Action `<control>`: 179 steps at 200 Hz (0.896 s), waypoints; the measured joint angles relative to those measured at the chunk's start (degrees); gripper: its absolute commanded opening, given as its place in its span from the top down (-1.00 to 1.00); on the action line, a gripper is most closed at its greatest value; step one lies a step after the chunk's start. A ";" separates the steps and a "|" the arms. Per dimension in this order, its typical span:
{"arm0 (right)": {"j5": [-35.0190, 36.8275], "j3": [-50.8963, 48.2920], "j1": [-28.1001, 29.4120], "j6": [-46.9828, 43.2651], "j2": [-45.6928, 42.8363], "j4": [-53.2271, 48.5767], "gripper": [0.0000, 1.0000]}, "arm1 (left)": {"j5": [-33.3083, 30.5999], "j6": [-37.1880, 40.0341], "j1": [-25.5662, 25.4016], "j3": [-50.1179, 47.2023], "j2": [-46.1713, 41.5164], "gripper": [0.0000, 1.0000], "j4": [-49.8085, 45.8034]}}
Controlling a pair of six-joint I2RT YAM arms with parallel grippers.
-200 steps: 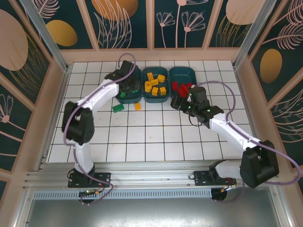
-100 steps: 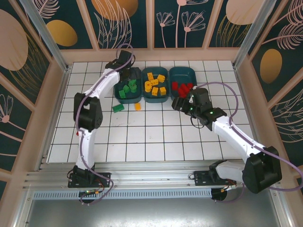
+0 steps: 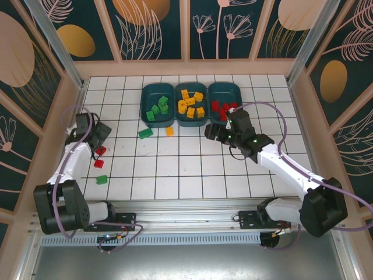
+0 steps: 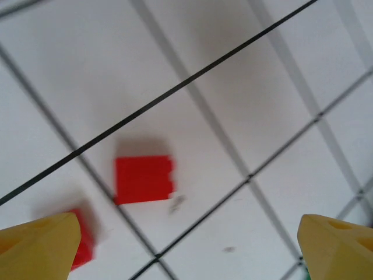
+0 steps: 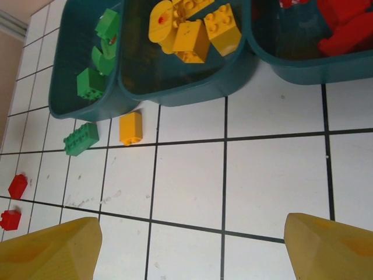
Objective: Sort the legos into containers by color
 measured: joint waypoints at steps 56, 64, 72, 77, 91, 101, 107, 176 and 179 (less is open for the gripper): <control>-0.42 -1.75 0.00 0.00 -0.22 2.21 -0.65 | 6.08 -0.79 3.82 1.99 11.45 -0.76 2.49; -0.42 -2.75 0.00 0.00 -0.66 2.36 -0.65 | 6.27 -0.72 4.04 2.93 12.35 -0.78 2.49; -0.39 -3.85 0.00 0.00 -1.25 2.40 -0.65 | 6.16 -0.52 4.11 3.82 12.90 -0.78 2.43; -0.39 -4.52 0.00 0.02 -1.68 2.40 -0.65 | 5.95 -0.39 4.17 4.28 13.07 -0.77 2.32; -0.39 -6.27 0.00 0.02 -2.82 2.80 -0.65 | 4.90 0.59 4.28 5.22 13.11 -0.70 2.14; -0.39 -7.26 0.00 0.02 -3.39 3.23 -0.65 | 4.39 1.64 4.44 5.95 13.40 -0.63 2.03; -0.39 -7.72 0.00 0.02 -3.54 3.50 -0.65 | 4.00 1.95 4.48 6.51 13.90 -0.58 2.03; -0.79 -9.79 -0.72 -0.63 -3.85 5.68 -0.65 | 2.75 5.31 4.48 8.66 22.40 -0.35 2.14; -0.85 -9.97 -0.85 -0.66 -3.87 5.77 -0.65 | 2.47 5.35 4.48 8.72 22.84 -0.34 2.12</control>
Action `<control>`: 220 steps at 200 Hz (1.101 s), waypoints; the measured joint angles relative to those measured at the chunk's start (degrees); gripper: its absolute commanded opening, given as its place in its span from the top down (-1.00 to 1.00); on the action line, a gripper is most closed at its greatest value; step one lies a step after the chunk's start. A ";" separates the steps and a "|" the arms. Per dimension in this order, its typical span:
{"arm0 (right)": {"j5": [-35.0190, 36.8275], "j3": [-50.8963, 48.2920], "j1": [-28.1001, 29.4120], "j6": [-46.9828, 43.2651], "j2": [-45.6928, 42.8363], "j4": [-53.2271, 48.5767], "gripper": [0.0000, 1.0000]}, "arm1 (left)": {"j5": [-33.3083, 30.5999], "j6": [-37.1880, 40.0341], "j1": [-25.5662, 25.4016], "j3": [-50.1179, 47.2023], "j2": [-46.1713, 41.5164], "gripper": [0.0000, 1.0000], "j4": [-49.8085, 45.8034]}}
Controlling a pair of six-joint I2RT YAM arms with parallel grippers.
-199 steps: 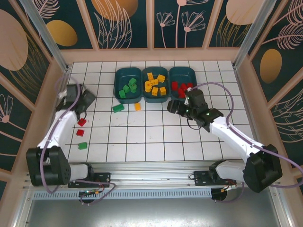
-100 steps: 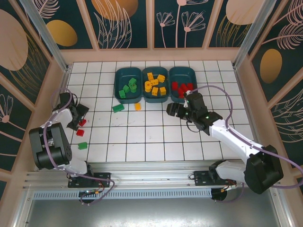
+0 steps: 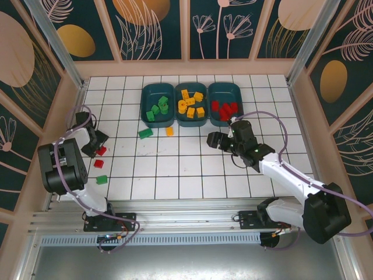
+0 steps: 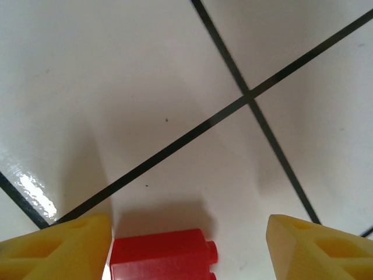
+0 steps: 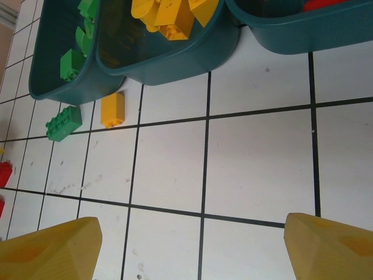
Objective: Sort the legos into containers by color
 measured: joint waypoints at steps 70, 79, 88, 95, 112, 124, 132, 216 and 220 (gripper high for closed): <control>-1.09 -1.18 -1.01 -0.22 -0.09 0.79 -0.64 | -0.92 3.21 0.42 1.66 1.46 0.03 -2.60; -1.09 -1.18 -1.01 -0.20 -0.09 0.79 -0.64 | -0.72 3.50 0.42 1.57 1.29 0.04 -2.58; -1.09 -1.18 -1.01 -0.20 -0.09 0.81 -0.63 | -0.55 3.91 0.42 1.27 1.03 0.06 -2.38; -1.09 -1.18 -1.01 -0.20 -0.09 0.79 -0.63 | -0.52 4.02 0.44 0.94 0.70 0.08 -2.10; -1.11 -1.18 -1.01 -0.17 -0.09 0.79 -0.63 | 1.03 4.39 0.52 0.02 -0.48 0.15 -1.18; -1.11 -1.18 -1.01 -0.15 -0.09 0.76 -0.63 | 2.58 4.76 0.52 -0.33 -1.31 0.20 -0.76; -1.11 -1.18 -1.01 -0.13 -0.15 0.76 -0.62 | 3.26 4.90 0.46 -0.48 -2.03 0.21 -0.52; -0.63 -1.18 -2.56 0.26 -2.49 0.11 -0.61 | 8.72 3.13 -8.33 0.94 -10.29 0.24 -0.52; -0.57 -1.18 -3.02 0.24 -2.54 0.07 -0.61 | 8.92 2.84 -9.73 1.70 -10.29 0.24 -0.70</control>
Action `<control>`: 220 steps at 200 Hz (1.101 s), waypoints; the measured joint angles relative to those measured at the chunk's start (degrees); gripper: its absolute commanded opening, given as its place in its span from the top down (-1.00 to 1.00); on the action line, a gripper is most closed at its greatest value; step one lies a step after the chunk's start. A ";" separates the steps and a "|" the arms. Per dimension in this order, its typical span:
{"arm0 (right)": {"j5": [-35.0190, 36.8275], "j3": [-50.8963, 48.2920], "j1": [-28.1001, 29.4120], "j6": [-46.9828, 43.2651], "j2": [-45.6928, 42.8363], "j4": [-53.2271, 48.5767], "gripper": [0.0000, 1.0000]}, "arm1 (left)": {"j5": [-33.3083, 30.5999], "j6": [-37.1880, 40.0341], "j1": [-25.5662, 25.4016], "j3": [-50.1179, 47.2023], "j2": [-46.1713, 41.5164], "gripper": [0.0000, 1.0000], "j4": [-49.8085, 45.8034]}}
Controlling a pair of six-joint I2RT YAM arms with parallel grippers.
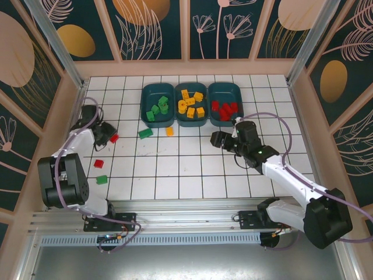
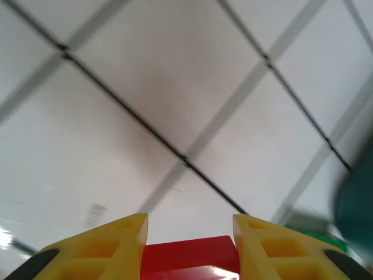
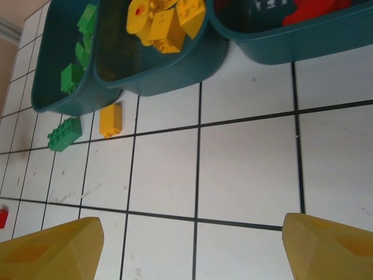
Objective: Sort the legos into containers by color
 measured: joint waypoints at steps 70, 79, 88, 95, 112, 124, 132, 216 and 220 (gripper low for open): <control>-0.52 -2.03 -12.31 1.09 -4.66 -1.16 -0.59 | 2.86 -1.75 -27.26 29.90 15.72 0.26 2.78; -0.52 -2.32 -12.90 1.09 -5.14 -1.46 -0.60 | 3.56 -1.33 -29.66 35.65 20.50 0.27 2.82; -0.52 -2.64 -13.49 1.07 -5.86 -1.99 -0.60 | 4.28 -0.66 -31.98 41.66 25.66 0.27 2.80; -0.52 -2.86 -13.94 1.07 -6.32 -2.49 -0.59 | 4.76 -0.07 -33.73 47.21 30.08 0.27 1.77; -0.76 -3.43 -15.28 1.05 -7.61 -3.41 -0.59 | 6.25 1.29 -37.16 61.07 40.19 0.26 -0.42; -1.05 -3.58 -16.15 1.03 -8.24 -4.04 -0.60 | 7.45 2.16 -39.30 71.28 47.15 0.23 -2.58; -1.38 -3.65 -16.63 0.98 -8.50 -4.22 -0.60 | 8.31 2.58 -40.46 76.91 51.04 0.20 -3.45; -3.13 -3.63 -17.42 0.81 -9.46 -7.63 -0.63 | 16.44 0.63 -42.60 85.46 59.08 -0.65 -1.55; -3.19 -3.61 -17.42 0.81 -9.62 -7.65 -0.63 | 16.57 0.52 -42.53 85.85 59.08 -0.65 -1.38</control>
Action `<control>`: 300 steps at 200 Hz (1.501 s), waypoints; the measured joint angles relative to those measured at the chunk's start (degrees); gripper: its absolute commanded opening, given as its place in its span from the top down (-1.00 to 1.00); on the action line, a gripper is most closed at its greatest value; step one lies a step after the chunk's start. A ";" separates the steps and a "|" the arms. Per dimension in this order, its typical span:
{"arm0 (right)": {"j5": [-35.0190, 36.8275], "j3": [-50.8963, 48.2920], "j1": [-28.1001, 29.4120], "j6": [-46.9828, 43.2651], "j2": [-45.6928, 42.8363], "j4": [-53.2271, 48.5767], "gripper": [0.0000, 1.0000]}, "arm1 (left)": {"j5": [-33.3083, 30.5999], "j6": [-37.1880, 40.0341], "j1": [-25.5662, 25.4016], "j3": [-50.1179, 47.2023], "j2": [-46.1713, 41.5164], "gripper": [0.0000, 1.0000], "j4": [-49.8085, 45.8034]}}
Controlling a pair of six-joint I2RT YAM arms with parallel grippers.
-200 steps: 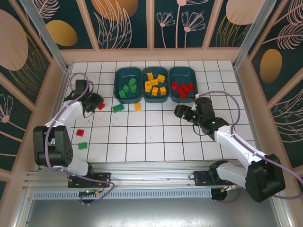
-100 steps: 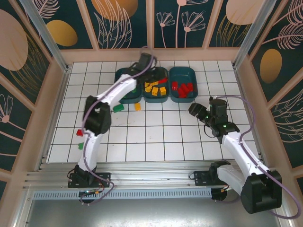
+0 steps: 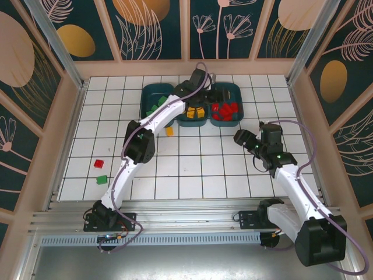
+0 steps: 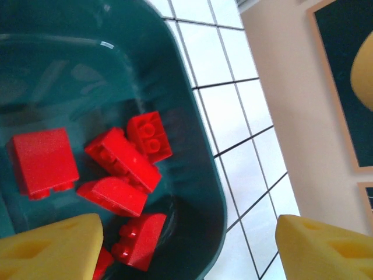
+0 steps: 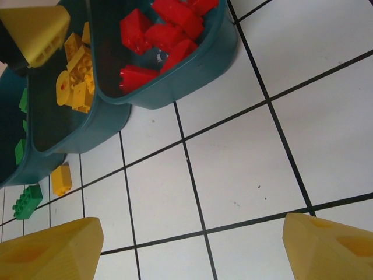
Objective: Sort the legos into containers by color
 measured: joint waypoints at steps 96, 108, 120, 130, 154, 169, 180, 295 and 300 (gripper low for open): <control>12.90 17.94 41.79 -2.38 18.97 2.49 -0.76 | -2.99 -2.91 18.18 -61.77 -61.40 -0.76 14.21; 14.91 22.18 47.80 -3.65 25.83 3.56 -0.80 | -4.26 -4.37 27.15 -71.56 -72.08 -0.77 13.99; 16.39 27.36 52.68 -5.22 33.29 4.24 -0.83 | -4.83 -5.20 34.64 -79.80 -81.61 -0.77 11.17; 17.25 32.35 55.95 -6.99 40.04 5.33 -0.83 | -4.87 -4.90 40.09 -85.42 -88.26 -0.77 6.51; 16.85 43.34 60.76 -10.64 53.18 7.32 -0.84 | -3.98 -2.80 50.84 -92.63 -95.62 -0.76 -4.22; 15.43 48.57 61.92 -12.48 59.52 8.94 -0.84 | -4.00 -1.68 55.67 -95.21 -96.17 -0.76 -9.25; 14.43 51.63 62.16 -13.79 63.25 9.62 -0.84 | -3.93 -1.51 57.37 -96.48 -95.86 -0.76 -11.61; 12.20 29.14 51.34 -12.28 54.14 18.51 -0.81 | -11.52 -5.70 61.57 -103.34 -77.18 -0.46 -7.80; 12.17 27.80 51.36 -11.96 53.02 18.86 -0.82 | -12.20 -5.81 61.57 -103.34 -76.72 -0.44 -7.37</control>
